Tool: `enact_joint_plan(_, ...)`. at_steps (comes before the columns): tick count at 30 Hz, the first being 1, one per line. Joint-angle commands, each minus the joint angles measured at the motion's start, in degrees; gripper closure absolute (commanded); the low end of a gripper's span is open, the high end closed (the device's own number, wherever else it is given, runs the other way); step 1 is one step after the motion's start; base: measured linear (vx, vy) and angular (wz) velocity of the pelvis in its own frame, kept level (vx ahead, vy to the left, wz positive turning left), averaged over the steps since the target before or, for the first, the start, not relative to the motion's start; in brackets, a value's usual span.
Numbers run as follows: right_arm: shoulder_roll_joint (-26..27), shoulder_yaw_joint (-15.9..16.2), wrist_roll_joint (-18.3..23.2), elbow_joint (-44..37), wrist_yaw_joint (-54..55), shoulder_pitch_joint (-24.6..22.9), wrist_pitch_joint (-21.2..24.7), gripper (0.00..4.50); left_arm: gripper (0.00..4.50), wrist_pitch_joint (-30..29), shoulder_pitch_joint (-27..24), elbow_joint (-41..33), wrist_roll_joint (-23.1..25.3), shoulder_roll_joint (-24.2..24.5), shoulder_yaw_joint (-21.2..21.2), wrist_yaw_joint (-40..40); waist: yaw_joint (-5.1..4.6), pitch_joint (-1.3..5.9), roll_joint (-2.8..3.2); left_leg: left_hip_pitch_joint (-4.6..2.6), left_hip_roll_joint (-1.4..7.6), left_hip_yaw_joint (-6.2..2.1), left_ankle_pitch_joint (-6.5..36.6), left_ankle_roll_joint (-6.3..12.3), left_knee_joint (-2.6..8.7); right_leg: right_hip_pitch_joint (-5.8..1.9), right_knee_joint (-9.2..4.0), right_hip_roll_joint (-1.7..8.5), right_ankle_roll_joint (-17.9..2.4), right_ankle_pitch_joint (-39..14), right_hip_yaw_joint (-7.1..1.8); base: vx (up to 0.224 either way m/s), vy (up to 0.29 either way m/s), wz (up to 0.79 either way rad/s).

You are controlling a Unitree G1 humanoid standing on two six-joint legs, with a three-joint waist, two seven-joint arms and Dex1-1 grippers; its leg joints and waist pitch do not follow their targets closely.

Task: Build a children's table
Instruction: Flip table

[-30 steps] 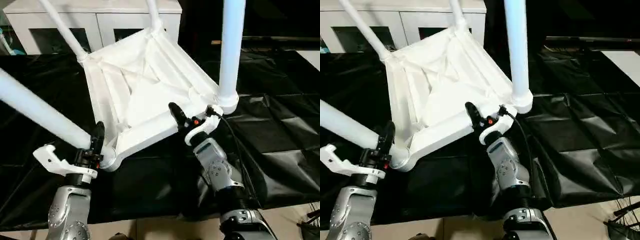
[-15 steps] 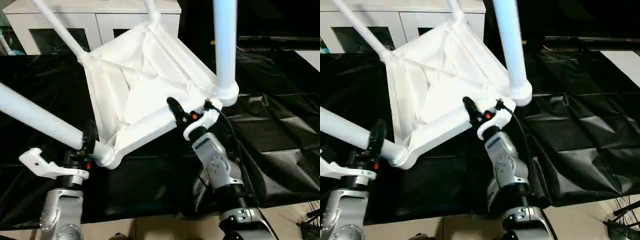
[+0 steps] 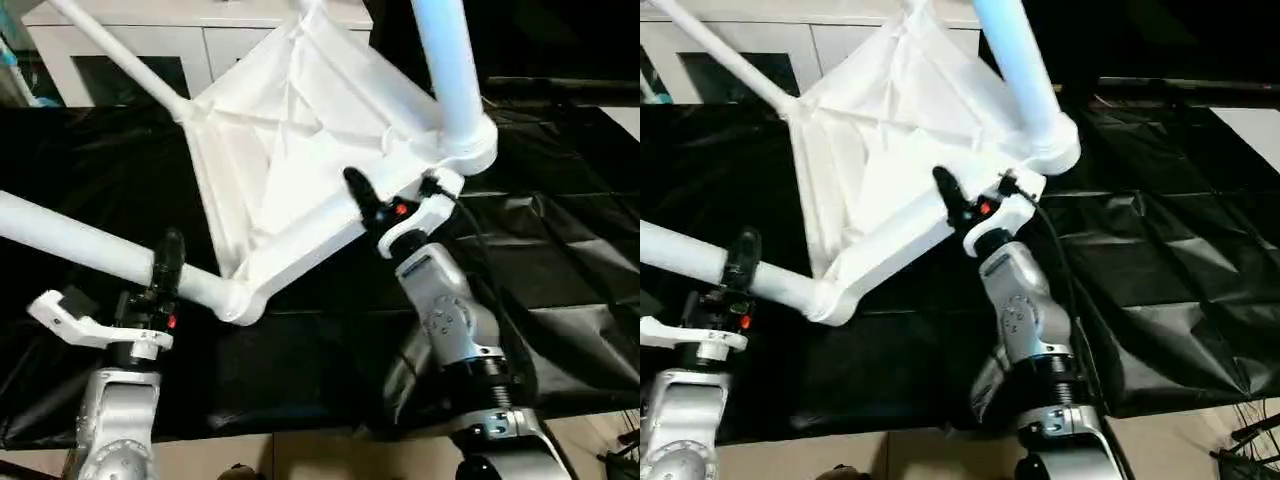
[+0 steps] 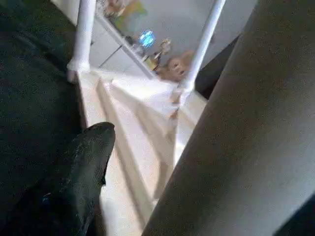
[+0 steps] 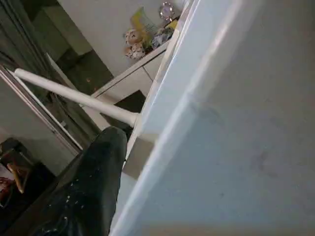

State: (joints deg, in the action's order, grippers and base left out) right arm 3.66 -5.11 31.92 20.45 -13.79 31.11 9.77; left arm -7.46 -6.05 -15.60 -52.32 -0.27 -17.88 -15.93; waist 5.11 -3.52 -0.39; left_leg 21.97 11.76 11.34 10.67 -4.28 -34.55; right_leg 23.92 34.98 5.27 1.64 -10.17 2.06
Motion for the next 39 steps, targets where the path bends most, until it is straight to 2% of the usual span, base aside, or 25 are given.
enact_joint_plan(1, -8.27, -5.40, -6.26, -3.46, 1.24, -1.59, -3.76, 1.86, 0.16, 2.43, -1.13, -1.06, -4.27, 1.41, -10.14, 1.77, -0.51, 3.60, -0.18, -1.07, 0.74, -0.16, 9.99, -0.11, 4.17, -2.40, -3.01, 0.89, -7.59, -6.20, -1.55, 0.000, 0.000, 0.00)
enact_joint_plan(3, -8.59, -5.20, -6.56, -3.75, 1.41, -1.80, -3.82, 1.86, 0.16, 2.36, -1.11, -0.96, -4.38, 1.59, -10.28, 1.86, -0.51, 3.48, -0.15, -1.15, 0.74, -0.18, 10.93, -0.30, 4.27, -2.33, -3.23, 0.86, -6.78, -7.73, -1.56, 0.000, 0.000, 0.00)
enact_joint_plan(6, -9.82, -5.08, -7.34, -5.01, 2.58, -2.90, -3.41, 1.86, 0.16, 1.40, -0.73, -0.67, -9.60, 2.23, -11.86, 1.86, -0.47, 3.36, 0.05, -1.22, 0.64, -0.20, 11.46, -1.11, 4.30, -2.21, -3.26, 0.78, -6.08, -8.48, -1.59, 0.000, 0.000, 0.00)
enact_joint_plan(7, -10.25, -5.03, -7.67, -5.14, 2.74, -3.13, -3.24, 1.86, 0.16, 1.35, -0.78, -0.65, -9.82, 2.44, -11.99, 1.76, -0.47, 3.37, -0.03, -1.23, 0.62, -0.20, 11.65, -1.22, 4.34, -2.24, -3.32, 0.74, -5.96, -8.65, -1.58, 0.000, 0.000, 0.00)
enact_joint_plan(11, -11.93, -5.03, -8.26, -5.81, 2.33, -3.80, -3.06, 1.86, 0.16, 1.66, -0.73, 0.12, -9.78, 4.01, -12.91, 1.37, -0.62, 3.04, -0.08, -1.32, 0.62, -0.33, 14.44, -1.85, 4.64, -2.16, -3.76, 0.70, -4.43, -12.40, -1.58, 0.000, 0.000, 0.00)
enact_joint_plan(12, -13.02, -5.03, -8.40, -6.29, 2.20, -4.08, -2.58, 1.86, 0.16, 2.03, -0.34, 0.96, -10.28, 4.98, -14.28, 1.64, -0.63, 2.87, -0.07, -1.30, 0.59, -0.39, 15.61, -2.22, 4.78, -2.17, -3.94, 0.76, -3.89, -14.30, -1.61, 0.000, 0.000, 0.00)
enact_joint_plan(15, -16.21, -4.02, -9.77, -7.53, 1.18, -5.19, -2.49, 1.86, 0.16, 2.99, 0.36, 3.47, -10.61, 7.80, -17.35, 2.11, -0.68, 2.47, -0.16, -1.80, 0.40, -0.49, 19.57, -2.95, 5.01, -1.83, -4.65, 0.69, -2.12, -20.42, -1.62, 0.000, 0.000, 0.00)
enact_joint_plan(16, -16.21, -4.02, -9.77, -7.53, 1.18, -5.19, -2.49, 1.86, 0.16, 2.99, 0.36, 3.47, -10.61, 7.80, -17.35, 2.11, -0.73, 2.56, -0.20, -1.89, 0.42, -0.59, 20.11, -3.07, 5.05, -1.87, -4.74, 0.75, -1.39, -21.80, -1.64, 0.000, 0.000, 0.00)
enact_joint_plan(20, -18.62, -3.84, -9.81, -9.53, 0.93, -6.24, -1.81, 1.86, 0.16, 4.70, 0.95, 6.59, -10.03, 10.47, -20.41, 2.96, -0.79, 2.45, -0.18, -1.93, 0.34, -0.70, 20.73, -3.36, 5.14, -1.57, -5.02, 0.59, -0.53, -22.64, -1.68, 0.000, 0.000, 0.00)
enact_joint_plan(22, -19.89, -4.07, -9.67, -10.03, 1.15, -6.23, -1.25, 1.86, 0.16, 6.07, 1.72, 9.83, -9.48, 12.43, -23.05, 3.61, -0.85, 2.42, -0.16, -2.17, 0.18, -0.83, 22.52, -3.58, 5.23, -1.43, -5.34, 0.45, 0.41, -24.68, -1.56, 0.000, 0.000, 0.00)
enact_joint_plan(25, -20.57, -4.00, -9.72, -10.32, 1.63, -6.28, -0.87, 1.93, 0.16, 6.22, 1.74, 10.67, -9.24, 13.39, -23.70, 3.42, -0.98, 2.32, -0.17, -2.67, 0.13, -0.96, 26.01, -4.18, 5.27, -1.02, -5.81, 0.25, 0.99, -26.97, -1.39, 0.000, 0.000, 0.00)
enact_joint_plan(26, -20.91, -3.88, -9.78, -10.45, 1.96, -6.32, -0.59, 1.93, 0.16, 6.18, 1.66, 10.83, -9.09, 13.79, -23.71, 3.29, -0.99, 2.26, -0.25, -2.82, 0.10, -1.02, 26.86, -4.26, 5.28, -0.95, -5.95, 0.19, 1.10, -27.62, -1.31, 0.000, 0.000, 0.00)
enact_joint_plan(27, -21.18, -3.76, -9.80, -10.74, 2.22, -6.47, -0.33, 2.10, 0.16, 6.02, 1.62, 10.90, -8.99, 13.99, -23.86, 3.11, -0.97, 2.54, -0.23, -2.80, 0.20, -1.18, 27.12, -4.20, 5.38, -1.15, -5.82, 0.29, 0.79, -27.08, -1.31, 0.000, 0.000, 0.00)
enact_joint_plan(28, -21.53, -3.55, -10.11, -10.92, 2.67, -6.54, 0.12, 2.10, 0.16, 6.07, 1.76, 11.11, -8.72, 14.17, -24.06, 3.21, -0.97, 2.61, -0.02, -3.01, 0.39, -1.22, 27.73, -4.35, 5.46, -0.94, -5.81, 0.25, -0.17, -25.20, -1.34, 0.000, 0.000, 0.00)
enact_joint_plan(29, -21.87, -3.39, -10.23, -11.28, 3.22, -6.62, 0.95, 2.16, 0.16, 6.31, 2.11, 11.61, -8.31, 14.43, -24.41, 3.06, -1.16, 2.48, -0.21, -2.71, 0.42, -1.41, 28.41, -4.37, 5.68, -1.11, -5.66, 0.20, -0.94, -24.11, -1.20, 0.000, 0.000, 0.00)
enact_joint_plan(31, -22.19, -3.15, -10.37, -11.94, 3.70, -6.66, 1.82, 2.20, 0.16, 6.46, 2.37, 12.12, -7.62, 14.90, -24.38, 2.17, -1.23, 2.45, -0.47, -2.81, 0.52, -1.48, 29.27, -4.45, 5.78, -1.14, -5.63, 0.31, -1.47, -23.75, -1.13, 0.000, 0.000, 0.00)
enact_joint_plan(35, -22.37, -3.08, -10.73, -12.35, 3.86, -6.67, 2.24, 2.23, 0.16, 6.36, 2.56, 12.30, -6.80, 15.40, -24.18, 1.25, -1.93, 2.30, -0.75, -2.55, 0.44, -1.47, 29.28, -4.07, 5.75, -1.15, -5.76, 0.54, -1.39, -25.24, -1.23, 0.000, 0.000, 0.00)
enact_joint_plan(36, -22.34, -3.22, -11.19, -12.77, 3.83, -6.55, 2.78, 2.23, 0.16, 5.76, 2.03, 11.22, -4.11, 16.71, -21.88, -0.88, -2.10, 2.30, -1.01, -2.51, 0.46, -1.42, 29.15, -3.96, 5.71, -1.12, -5.79, 0.53, -1.42, -25.31, -1.25, 0.000, 0.000, 0.00)
enact_joint_plan(37, -22.33, -3.22, -11.30, -13.03, 3.70, -6.58, 3.13, 2.25, 0.16, 5.21, 1.70, 10.70, -2.88, 17.34, -20.62, -1.89, -2.11, 2.33, -0.71, -2.51, 0.53, -1.49, 28.79, -3.92, 5.76, -1.11, -5.70, 0.61, -1.44, -25.17, -1.34, 0.000, 0.000, 0.00)
enact_joint_plan(38, -22.33, -3.22, -11.31, -13.07, 3.69, -6.58, 3.17, 2.25, 0.16, 5.13, 1.66, 10.62, -2.71, 17.44, -20.44, -2.04, -2.22, 2.35, -0.81, -2.52, 0.58, -1.46, 28.62, -3.90, 5.80, -1.08, -5.73, 0.60, -1.53, -24.93, -1.36, 0.000, 0.000, 0.00)
enact_joint_plan(39, -22.53, -3.01, -11.65, -13.46, 3.66, -6.68, 3.75, 2.25, 0.16, 4.78, 0.98, 10.00, -0.22, 18.46, -18.37, -3.42, -2.24, 2.25, -0.87, -2.52, 0.63, -1.43, 28.80, -3.93, 5.83, -1.01, -5.73, 0.58, -1.74, -24.81, -1.36, 0.000, 0.000, 0.00)
